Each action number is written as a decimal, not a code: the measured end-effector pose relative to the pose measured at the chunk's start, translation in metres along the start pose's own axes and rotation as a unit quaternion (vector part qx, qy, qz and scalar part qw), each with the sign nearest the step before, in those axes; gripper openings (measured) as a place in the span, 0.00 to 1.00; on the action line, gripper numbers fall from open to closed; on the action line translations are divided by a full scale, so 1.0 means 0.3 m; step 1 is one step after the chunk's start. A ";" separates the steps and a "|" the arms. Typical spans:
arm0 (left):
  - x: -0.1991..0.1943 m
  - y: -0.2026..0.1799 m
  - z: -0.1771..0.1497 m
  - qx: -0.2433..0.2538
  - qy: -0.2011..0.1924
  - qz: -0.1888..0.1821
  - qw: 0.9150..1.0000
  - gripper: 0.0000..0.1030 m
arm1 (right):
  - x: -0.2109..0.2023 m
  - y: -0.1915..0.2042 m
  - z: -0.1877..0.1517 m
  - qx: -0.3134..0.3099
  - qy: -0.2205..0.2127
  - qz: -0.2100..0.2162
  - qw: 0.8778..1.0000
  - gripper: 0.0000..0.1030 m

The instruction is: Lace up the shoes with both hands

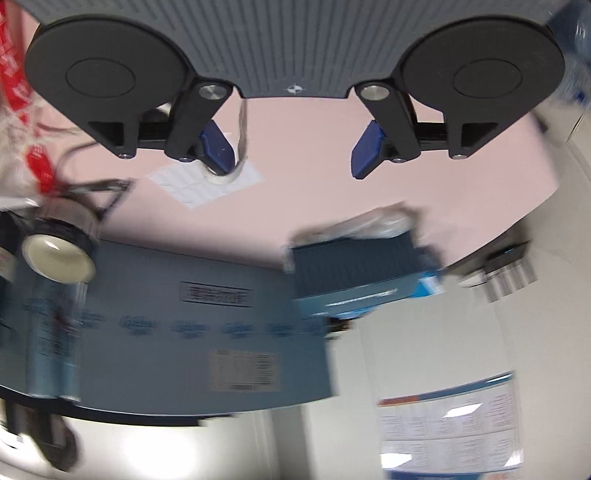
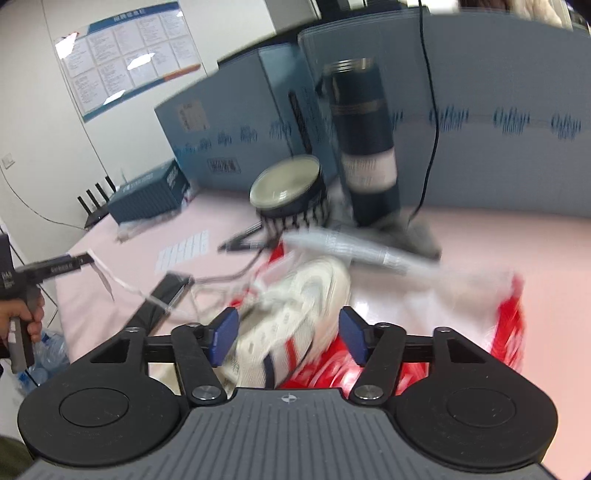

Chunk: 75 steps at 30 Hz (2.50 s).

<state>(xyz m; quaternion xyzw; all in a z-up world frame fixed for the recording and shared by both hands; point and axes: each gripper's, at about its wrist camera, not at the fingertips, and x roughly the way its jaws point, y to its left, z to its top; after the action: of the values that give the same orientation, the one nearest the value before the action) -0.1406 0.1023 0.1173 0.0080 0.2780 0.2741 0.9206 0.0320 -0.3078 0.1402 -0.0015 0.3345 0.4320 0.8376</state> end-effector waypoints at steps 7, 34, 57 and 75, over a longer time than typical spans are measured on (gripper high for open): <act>0.031 -0.074 0.010 0.159 0.064 -0.052 0.984 0.79 | -0.098 0.003 0.166 -0.057 -0.043 -0.012 0.997 0.81; 0.115 -0.418 0.056 0.146 0.022 -0.315 0.937 0.76 | 0.092 -0.045 -0.050 0.091 0.001 0.020 0.996 0.85; 0.208 -0.572 -0.013 0.086 0.035 -0.323 0.942 0.08 | 0.141 -0.057 -0.074 0.105 0.037 0.019 0.994 0.85; 0.189 -0.167 0.260 -0.057 -0.050 -0.200 0.977 0.15 | 0.128 -0.057 -0.077 0.111 0.024 0.030 0.993 0.85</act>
<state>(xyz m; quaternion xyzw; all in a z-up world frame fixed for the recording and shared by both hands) -0.0358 0.0993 0.1461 -0.0863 0.2118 0.0988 0.9685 0.0470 -0.2974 0.0958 0.0910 0.3998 0.4168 0.8113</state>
